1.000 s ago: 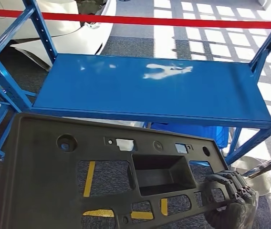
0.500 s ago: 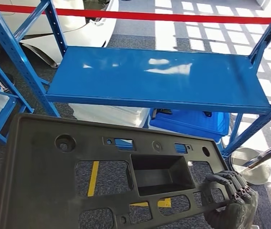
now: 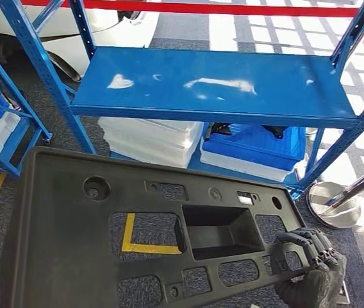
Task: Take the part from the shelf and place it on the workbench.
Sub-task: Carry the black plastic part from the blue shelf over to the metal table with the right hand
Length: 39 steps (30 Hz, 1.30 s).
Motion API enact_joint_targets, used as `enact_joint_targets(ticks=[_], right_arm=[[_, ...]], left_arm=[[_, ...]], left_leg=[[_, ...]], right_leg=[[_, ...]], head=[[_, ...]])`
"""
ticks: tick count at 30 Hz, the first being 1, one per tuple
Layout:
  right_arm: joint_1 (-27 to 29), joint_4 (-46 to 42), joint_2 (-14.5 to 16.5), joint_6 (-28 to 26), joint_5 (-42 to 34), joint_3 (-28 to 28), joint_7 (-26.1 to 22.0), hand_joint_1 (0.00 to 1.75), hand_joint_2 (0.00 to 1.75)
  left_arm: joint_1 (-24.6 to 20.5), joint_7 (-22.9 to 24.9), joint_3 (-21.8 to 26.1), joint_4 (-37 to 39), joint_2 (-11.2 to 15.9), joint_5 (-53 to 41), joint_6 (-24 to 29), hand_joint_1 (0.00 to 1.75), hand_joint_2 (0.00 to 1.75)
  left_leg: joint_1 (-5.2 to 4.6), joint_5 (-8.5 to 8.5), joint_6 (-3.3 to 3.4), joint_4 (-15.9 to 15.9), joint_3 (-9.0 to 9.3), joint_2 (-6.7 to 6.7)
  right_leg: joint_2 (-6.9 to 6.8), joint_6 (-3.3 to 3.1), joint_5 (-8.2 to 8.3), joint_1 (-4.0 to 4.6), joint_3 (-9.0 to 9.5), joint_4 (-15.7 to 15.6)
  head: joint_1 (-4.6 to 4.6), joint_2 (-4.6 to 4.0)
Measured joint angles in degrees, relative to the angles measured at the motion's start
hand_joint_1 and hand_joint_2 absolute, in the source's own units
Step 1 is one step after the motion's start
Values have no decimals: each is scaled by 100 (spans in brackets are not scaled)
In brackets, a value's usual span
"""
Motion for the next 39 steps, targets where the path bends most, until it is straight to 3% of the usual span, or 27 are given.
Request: enact_joint_targets(ticks=[2, 3, 5, 7, 8, 9, 10, 12, 14, 15, 17, 19, 20, 23, 25, 31, 33, 36, 37, 39], right_arm=[[0, 3, 0, -2, -22, -2, 16, 175, 175], [1, 4, 0, -2, -51, -2, 16, 175, 175], [0, 4, 0, -2, -141, -1, -3, 175, 175], [-1, 4, 3, -2, -220, -1, -33, 175, 175], [0, 4, 4, -2, -242, -3, -47, 175, 175], [2, 4, 6, -2, -263, -8, -57, 175, 175], [3, 4, 7, -2, -296, -13, -70, 175, 175], [3, -1, 8, -2, -446, -25, -118, 175, 175], [3, -30, 16, -2, -640, -41, -192, 175, 175], [4, -48, 22, -3, -731, -50, -228, 175, 175], [18, -85, 36, -4, -878, -73, -291, 175, 175], [32, -107, 55, -4, -934, -96, -325, 175, 175], [38, -113, 69, -5, -929, -105, -329, 175, 175], [58, -116, 111, -10, -885, -135, -333, 175, 175], [62, -116, 119, -10, -874, -148, -333, 175, 175], [63, -116, 120, -10, -873, -150, -333, 175, 175], [63, -115, 129, -10, -873, -163, -333, 175, 175], [90, -123, 210, -12, -853, -261, -381, 175, 175], [99, -126, 234, -13, -848, -296, -398, 175, 175], [107, -125, 242, -13, -854, -320, -400, 175, 175]], left_arm=[[6, -2, 0, 0, -3, 0, 0, 0, 175], [10, -3, 1, 0, -4, 0, 1, 0, 175], [10, -3, 2, 0, -8, 0, 1, 0, 175], [5, -5, 3, 0, -7, 0, 0, 0, 175], [6, -8, 3, 0, -6, 0, -1, 0, 175], [6, -10, 3, 0, -5, 0, -1, 0, 175], [6, -11, 4, 0, -5, 0, -1, 0, 175], [7, -13, 8, 0, -5, 0, -1, 0, 175], [8, -15, 10, 0, -8, 0, -1, 0, 175], [10, -15, 12, 0, -9, 0, -1, 0, 175], [16, -15, 17, 0, -13, 0, -1, 0, 175], [20, -30, 20, 0, -14, 0, -1, 0, 175], [24, -39, 21, 0, -12, 0, 1, 0, 175], [31, -49, 22, 0, -9, 0, 15, 0, 175], [31, -49, 22, 0, -9, 0, 19, 0, 175], [32, -48, 22, 0, -9, 0, 19, 0, 175], [32, -48, 22, 0, -8, 0, 19, 0, 175], [27, -45, 24, 0, -6, 0, 23, 0, 175], [23, -43, 25, 0, -6, 0, 25, 0, 175], [21, -41, 25, 0, -7, 0, 25, 0, 175]], left_leg=[[-17, -13, 101, -122, 5, 3], [-17, 44, 155, -119, -48, 14], [-5, 180, 252, -126, -187, 40], [-18, 308, 299, -117, -346, 56], [-26, 367, 305, -109, -427, 62], [-33, 422, 305, -97, -508, 68], [-39, 474, 302, -84, -588, 72], [-47, 565, 288, -61, -717, 69], [-63, 652, 249, -45, -796, 64], [-60, 700, 219, -43, -827, 62], [-39, 808, 145, -69, -888, 61], [-25, 708, 78, -11, -973, 43], [-26, 536, 55, 154, -1042, 31], [-14, -120, 2, 1191, -1364, 13], [-13, -255, -16, 1611, -1478, 12], [-13, -248, -20, 1682, -1485, 11], [-8, -42, -21, 1407, -1270, 12], [-3, 301, 107, 259, -639, 10], [1, 326, 166, 52, -557, 8], [15, 365, 227, 43, -598, 6]], right_leg=[[6, 69, 95, -7, -60, 17], [17, 104, 63, -18, -92, 34], [38, 174, -319, -43, -200, 315], [40, 228, -899, -66, -328, 984], [40, 245, -1053, -72, -360, 1323], [40, 256, -1077, -76, -334, 1542], [41, 257, -974, -78, -215, 1559], [55, 220, -656, -73, 302, 973], [92, 145, -550, -46, 910, 47], [109, 114, -570, -28, 1082, -258], [118, 66, -572, 4, 1141, -486], [95, -14, -477, -8, 1076, -543], [82, -55, -430, -22, 1039, -567], [54, -111, -371, -28, 894, -502], [42, -115, -363, -24, 829, -447], [39, -115, -363, -24, 805, -426], [40, -109, -370, -25, 719, -330], [29, 52, -477, -17, 478, -16], [27, 118, -602, -19, 381, 171], [34, 179, -991, -47, 126, 800]], head=[[3, -1], [4, -1], [17, -1], [27, -1], [28, -1], [27, -1], [27, -1], [26, -1], [23, -1], [20, -1], [17, -1], [17, -1], [12, -1], [3, -1], [4, -1], [4, -1], [3, -1], [10, 0], [15, 0], [22, 0]])
